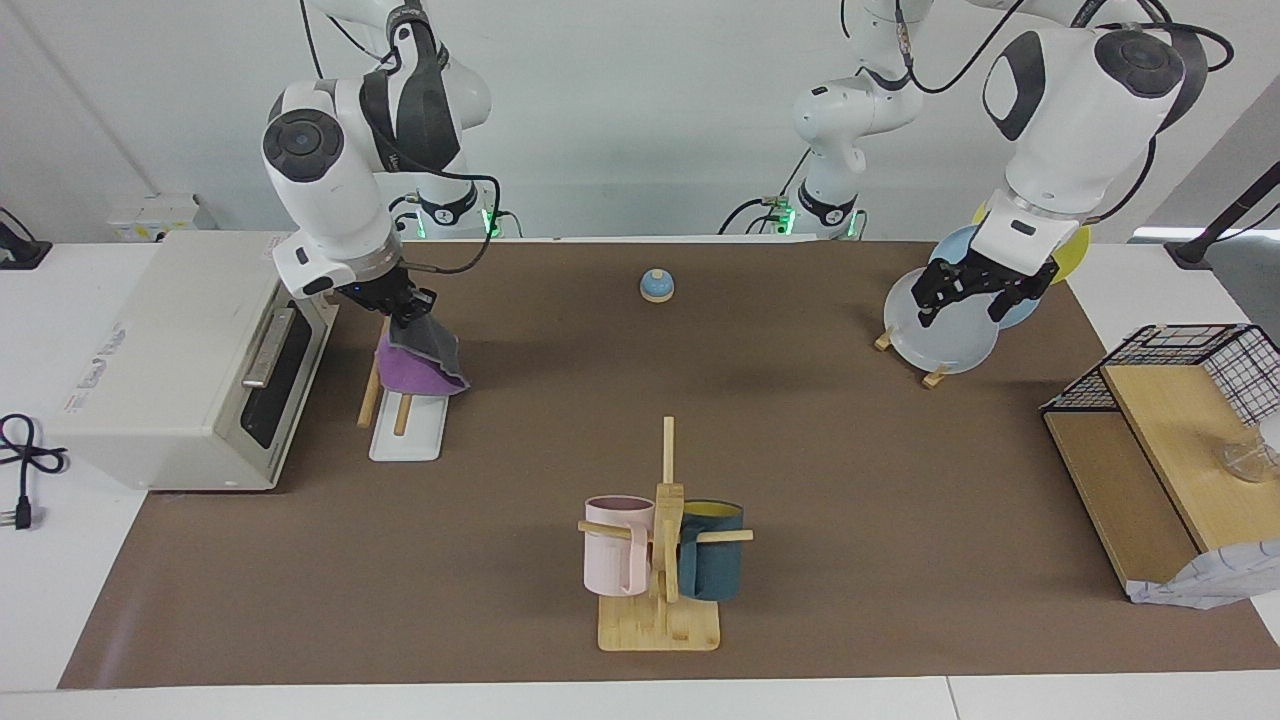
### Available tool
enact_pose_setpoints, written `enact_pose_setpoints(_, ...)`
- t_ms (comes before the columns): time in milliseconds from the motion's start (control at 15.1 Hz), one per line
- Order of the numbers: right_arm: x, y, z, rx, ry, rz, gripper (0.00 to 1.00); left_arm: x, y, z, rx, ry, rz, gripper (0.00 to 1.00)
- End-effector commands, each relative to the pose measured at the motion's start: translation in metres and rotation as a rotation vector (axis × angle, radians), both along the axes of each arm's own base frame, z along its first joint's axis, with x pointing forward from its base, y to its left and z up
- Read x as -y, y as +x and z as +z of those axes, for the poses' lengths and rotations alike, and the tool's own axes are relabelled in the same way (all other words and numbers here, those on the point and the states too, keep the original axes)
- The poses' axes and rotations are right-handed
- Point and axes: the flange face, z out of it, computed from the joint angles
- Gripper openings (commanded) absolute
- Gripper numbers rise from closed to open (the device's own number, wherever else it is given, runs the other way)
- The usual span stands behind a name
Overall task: Fold towel and hang on rack
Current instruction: 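Carry the towel with the right gripper over the wooden rods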
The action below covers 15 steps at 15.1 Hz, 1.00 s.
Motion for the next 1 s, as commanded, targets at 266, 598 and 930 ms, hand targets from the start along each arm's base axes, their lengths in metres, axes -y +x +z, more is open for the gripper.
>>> enact_pose_setpoints(266,0.085,-0.015,0.026,-0.007,-0.086,0.202,0.0,-0.01,-0.03,0.01,-0.013,0.045,-0.018,1.0)
enact_pose_setpoints(598,0.085,-0.02,0.017,0.003,-0.082,0.209,0.0,-0.001,-0.022,0.034,0.022,-0.01,-0.018,1.0)
enact_pose_setpoints(930,0.083,-0.028,0.002,0.024,-0.079,0.193,0.0,-0.003,-0.022,0.035,0.031,-0.009,-0.019,1.0)
